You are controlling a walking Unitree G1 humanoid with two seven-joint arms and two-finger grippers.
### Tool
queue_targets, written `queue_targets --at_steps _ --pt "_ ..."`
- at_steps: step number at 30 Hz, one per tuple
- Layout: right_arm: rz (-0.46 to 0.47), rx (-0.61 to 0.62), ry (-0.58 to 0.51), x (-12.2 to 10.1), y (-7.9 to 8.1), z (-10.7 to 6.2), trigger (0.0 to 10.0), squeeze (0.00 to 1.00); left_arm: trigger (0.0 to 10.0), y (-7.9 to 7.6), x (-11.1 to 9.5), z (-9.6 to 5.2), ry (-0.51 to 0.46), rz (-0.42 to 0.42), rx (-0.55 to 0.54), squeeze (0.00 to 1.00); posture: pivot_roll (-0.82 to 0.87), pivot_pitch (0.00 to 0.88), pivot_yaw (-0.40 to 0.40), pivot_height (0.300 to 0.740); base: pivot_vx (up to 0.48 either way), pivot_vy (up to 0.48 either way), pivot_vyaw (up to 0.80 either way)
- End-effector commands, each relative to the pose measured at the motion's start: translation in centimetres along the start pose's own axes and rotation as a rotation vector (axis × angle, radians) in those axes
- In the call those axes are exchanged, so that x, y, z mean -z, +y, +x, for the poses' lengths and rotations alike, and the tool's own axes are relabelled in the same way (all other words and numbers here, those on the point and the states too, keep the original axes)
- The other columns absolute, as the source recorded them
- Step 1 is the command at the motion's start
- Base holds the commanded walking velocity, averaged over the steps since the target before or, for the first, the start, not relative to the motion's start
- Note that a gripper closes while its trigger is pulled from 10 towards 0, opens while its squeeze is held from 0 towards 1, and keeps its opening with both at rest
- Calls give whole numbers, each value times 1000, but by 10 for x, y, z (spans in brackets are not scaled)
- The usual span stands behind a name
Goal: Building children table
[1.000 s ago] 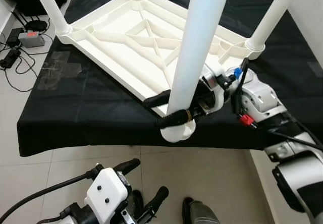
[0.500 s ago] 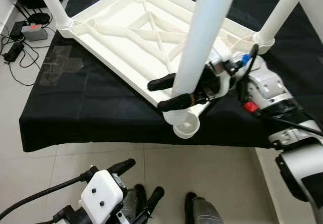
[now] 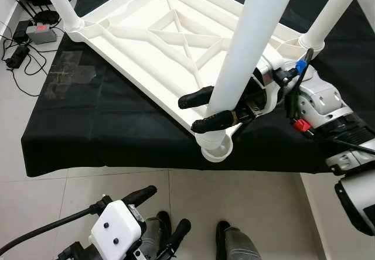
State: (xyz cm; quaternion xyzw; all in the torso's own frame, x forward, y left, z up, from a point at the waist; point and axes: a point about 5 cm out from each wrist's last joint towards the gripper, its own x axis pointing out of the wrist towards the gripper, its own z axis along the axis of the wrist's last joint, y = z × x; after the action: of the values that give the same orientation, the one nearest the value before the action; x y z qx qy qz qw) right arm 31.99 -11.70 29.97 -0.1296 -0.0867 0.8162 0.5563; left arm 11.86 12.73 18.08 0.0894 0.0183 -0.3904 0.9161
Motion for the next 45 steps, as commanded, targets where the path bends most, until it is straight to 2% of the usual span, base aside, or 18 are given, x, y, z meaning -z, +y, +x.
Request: queue_targets --at_steps 1,11,29,45 --pt "45 -45 16 8 5 3 10000 0 10000 -3 3 -3 29 -6 22 0 175 405 47 740 0 0 0" --pt "44 -33 10 6 10 -5 10000 0 10000 -3 2 -4 31 -8 21 0 178 406 47 740 0 0 0" --pt "35 -68 25 11 20 -3 10000 0 10000 -3 4 -5 36 -7 26 0 175 393 57 740 0 0 0" --pt "2 -71 137 19 19 -1 10000 0 10000 -2 4 -3 29 -3 27 0 167 382 52 740 0 0 0"
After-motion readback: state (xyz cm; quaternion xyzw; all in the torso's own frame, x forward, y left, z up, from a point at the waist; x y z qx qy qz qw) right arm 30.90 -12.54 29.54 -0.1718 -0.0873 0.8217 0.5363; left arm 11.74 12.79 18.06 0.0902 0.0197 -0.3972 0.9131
